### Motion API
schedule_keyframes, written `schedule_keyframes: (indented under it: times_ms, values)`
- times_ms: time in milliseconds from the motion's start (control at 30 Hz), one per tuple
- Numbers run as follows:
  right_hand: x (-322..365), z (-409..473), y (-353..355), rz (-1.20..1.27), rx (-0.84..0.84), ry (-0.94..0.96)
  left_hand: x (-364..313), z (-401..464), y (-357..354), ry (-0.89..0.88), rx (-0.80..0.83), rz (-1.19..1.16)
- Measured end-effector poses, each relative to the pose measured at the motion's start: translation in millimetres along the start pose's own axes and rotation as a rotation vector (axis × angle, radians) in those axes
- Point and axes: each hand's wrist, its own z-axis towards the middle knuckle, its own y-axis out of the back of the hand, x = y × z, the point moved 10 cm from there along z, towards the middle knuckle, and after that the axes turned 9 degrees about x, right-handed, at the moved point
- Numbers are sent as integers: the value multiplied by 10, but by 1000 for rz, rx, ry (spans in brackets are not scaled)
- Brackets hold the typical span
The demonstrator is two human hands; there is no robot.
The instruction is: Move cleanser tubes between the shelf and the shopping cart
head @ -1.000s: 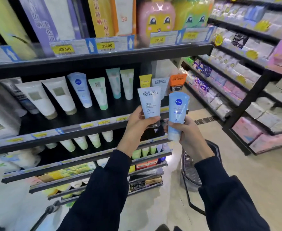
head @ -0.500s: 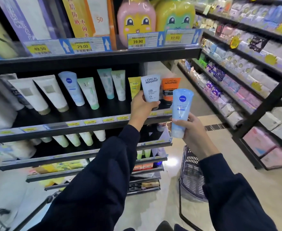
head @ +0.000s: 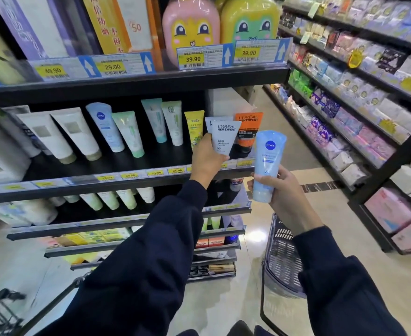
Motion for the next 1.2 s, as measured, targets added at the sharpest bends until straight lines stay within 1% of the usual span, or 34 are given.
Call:
schedule_keyframes:
  times_ms: [100, 267, 600, 733, 833, 933, 1000, 1100, 1200]
  values:
    - [-20, 5, 24, -2, -9, -8, 44, 23, 11, 52, 14, -16]
    - [-29, 11, 29, -8, -9, -10, 95, 62, 12, 79, 63, -46]
    - [-72, 28, -73, -23, 18, -25, 60, 76, 22, 54, 85, -30]
    - [-106, 42, -149, -33, 26, -39, 38, 63, 19, 48, 108, 11]
    - [-143, 62, -242, -27, 39, -55, 34, 36, 61, 34, 107, 93]
    - [-189, 121, -409, -24, 69, -72, 81, -61, 236, 26, 68, 164]
    - [-209, 176, -574, -34, 84, -66, 117, -167, 426, -10, 33, 229]
    - [-265, 269, -884, -50, 122, -42, 197, -367, 832, -71, -32, 328]
    - [-341, 369, -1261, -77, 173, -26, 394, -555, 1332, -68, -67, 408]
